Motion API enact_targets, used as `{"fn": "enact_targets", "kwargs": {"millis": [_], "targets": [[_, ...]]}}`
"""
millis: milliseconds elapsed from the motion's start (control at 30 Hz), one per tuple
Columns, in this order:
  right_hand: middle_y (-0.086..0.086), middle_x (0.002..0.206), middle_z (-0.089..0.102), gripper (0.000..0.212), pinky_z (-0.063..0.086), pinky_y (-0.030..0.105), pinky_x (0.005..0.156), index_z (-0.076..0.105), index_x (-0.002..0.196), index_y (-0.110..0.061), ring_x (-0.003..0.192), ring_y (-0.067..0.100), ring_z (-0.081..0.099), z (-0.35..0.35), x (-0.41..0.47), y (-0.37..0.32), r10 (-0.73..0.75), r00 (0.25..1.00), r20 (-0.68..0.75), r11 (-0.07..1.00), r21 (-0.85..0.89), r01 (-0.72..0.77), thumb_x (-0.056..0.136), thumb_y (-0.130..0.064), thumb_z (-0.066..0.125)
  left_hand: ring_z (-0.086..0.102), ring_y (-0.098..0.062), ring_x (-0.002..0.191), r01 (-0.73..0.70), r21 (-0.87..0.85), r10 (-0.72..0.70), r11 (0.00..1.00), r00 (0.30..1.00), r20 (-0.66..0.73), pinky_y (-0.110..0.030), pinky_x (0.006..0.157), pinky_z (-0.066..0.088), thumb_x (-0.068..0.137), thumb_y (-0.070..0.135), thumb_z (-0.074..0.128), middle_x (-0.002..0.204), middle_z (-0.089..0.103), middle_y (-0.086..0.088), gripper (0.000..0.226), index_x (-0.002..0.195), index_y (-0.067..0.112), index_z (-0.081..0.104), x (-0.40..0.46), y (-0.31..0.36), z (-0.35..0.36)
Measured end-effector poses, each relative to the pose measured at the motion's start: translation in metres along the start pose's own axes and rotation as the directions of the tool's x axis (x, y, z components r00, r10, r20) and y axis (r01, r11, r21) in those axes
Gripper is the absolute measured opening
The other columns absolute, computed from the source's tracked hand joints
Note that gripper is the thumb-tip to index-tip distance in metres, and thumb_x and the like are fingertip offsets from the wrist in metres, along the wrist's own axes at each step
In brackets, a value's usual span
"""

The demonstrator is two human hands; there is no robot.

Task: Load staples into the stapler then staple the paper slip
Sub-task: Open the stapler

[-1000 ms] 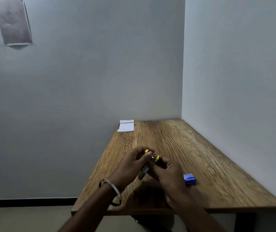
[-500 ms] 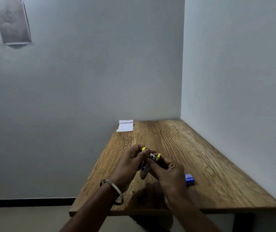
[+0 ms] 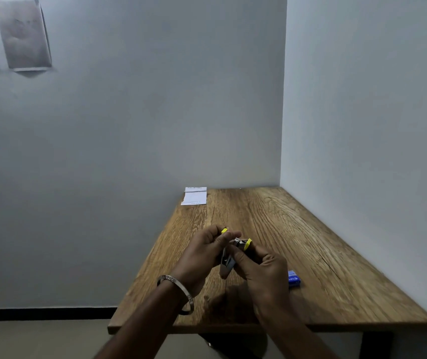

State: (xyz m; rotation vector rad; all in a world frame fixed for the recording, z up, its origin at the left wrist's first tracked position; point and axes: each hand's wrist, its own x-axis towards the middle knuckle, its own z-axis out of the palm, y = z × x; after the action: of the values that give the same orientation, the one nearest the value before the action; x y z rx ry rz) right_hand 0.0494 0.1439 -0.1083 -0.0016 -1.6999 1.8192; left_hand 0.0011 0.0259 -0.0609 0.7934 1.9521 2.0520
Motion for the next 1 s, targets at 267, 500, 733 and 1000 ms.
{"fn": "enact_targets", "kwargs": {"millis": [267,500,733,1000], "targets": [[-0.003,0.085,0.080,0.014,0.062,0.042,0.080,0.078,0.096,-0.020,0.085,0.014,0.076,0.000,0.000,0.000,0.021,1.000,-0.013,1.000,-0.008,-0.021,0.082,-0.015,0.078,0.070,-0.020,0.095,0.005,-0.064,-0.004,0.998,1.000,0.019,-0.033,0.079,0.059,0.088,0.029,0.057,0.108,0.073,-0.009,0.046,0.120,-0.005,0.059,-0.002,0.000,0.001],[-0.002,0.085,0.080,0.014,0.062,0.038,0.078,0.078,0.097,-0.017,0.084,0.015,0.076,0.000,0.000,0.000,0.016,0.999,-0.030,1.000,0.013,-0.016,0.083,-0.013,0.077,0.070,-0.023,0.099,0.031,-0.043,-0.031,0.999,1.000,-0.001,-0.035,0.081,0.060,0.099,0.022,0.048,0.116,0.072,-0.011,0.035,0.119,-0.004,0.059,0.000,0.001,-0.001],[0.006,0.084,0.079,0.009,0.061,0.040,0.079,0.077,0.086,-0.014,0.085,0.021,0.076,-0.007,0.006,-0.002,0.046,0.992,-0.121,0.984,0.176,-0.024,0.079,-0.010,0.079,0.072,-0.022,0.101,0.053,-0.162,-0.073,0.985,0.991,-0.116,-0.035,0.075,0.060,0.100,0.027,0.046,0.116,0.073,-0.002,0.031,0.117,0.002,0.056,0.000,-0.002,-0.014],[0.018,0.100,0.075,0.031,0.062,0.033,0.077,0.069,0.095,0.001,0.099,0.026,0.074,-0.012,0.006,-0.005,0.146,0.984,-0.100,0.900,0.426,-0.090,0.068,-0.012,0.078,0.071,-0.032,0.099,0.093,-0.610,-0.290,0.787,0.928,-0.232,-0.040,0.069,0.063,0.099,0.028,0.045,0.113,0.073,-0.016,0.037,0.110,-0.004,0.059,0.008,-0.009,-0.027]]}}
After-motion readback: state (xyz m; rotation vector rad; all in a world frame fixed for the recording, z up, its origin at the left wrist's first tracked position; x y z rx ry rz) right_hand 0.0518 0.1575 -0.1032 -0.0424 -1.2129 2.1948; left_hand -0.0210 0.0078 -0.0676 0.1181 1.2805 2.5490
